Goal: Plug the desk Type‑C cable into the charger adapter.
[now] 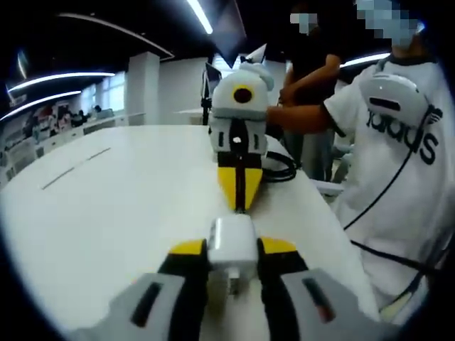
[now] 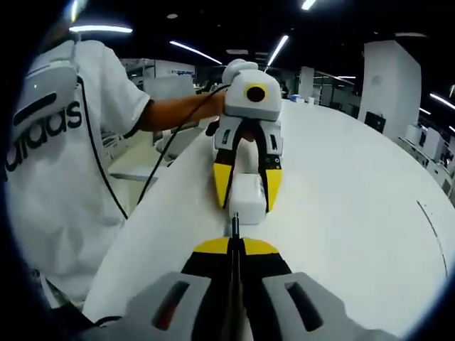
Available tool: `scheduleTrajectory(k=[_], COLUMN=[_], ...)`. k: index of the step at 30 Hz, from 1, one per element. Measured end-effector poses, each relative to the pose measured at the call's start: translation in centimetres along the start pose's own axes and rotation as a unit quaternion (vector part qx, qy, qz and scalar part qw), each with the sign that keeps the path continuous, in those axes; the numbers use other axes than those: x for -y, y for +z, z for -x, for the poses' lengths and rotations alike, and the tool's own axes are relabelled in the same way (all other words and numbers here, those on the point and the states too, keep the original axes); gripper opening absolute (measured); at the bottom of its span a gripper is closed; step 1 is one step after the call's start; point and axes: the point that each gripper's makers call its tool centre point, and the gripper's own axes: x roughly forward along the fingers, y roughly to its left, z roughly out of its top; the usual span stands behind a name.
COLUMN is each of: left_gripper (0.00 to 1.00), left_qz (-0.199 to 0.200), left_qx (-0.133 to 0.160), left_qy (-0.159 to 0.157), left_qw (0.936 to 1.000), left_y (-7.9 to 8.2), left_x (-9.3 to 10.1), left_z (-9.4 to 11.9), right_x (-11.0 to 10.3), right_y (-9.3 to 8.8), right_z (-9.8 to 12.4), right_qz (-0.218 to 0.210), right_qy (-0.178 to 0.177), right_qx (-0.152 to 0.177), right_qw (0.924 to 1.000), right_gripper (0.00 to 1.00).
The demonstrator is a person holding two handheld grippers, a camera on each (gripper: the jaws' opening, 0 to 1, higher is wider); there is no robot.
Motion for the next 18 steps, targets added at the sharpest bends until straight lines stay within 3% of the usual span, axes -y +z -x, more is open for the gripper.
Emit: scheduleTrajectory(k=[18], left_gripper=[0.26], left_qz=[-0.004], left_qx=[-0.006], left_qy=[0.003], left_qw=[1.0], left_y=[-0.11], left_x=[0.0], left_z=[-0.04], right_x=[-0.31], right_y=[0.3], right_z=[-0.44], right_qz=[-0.014], right_qy=[-0.004], right_qx=[-0.009], right_qw=[0.9999], right_gripper=[0.01])
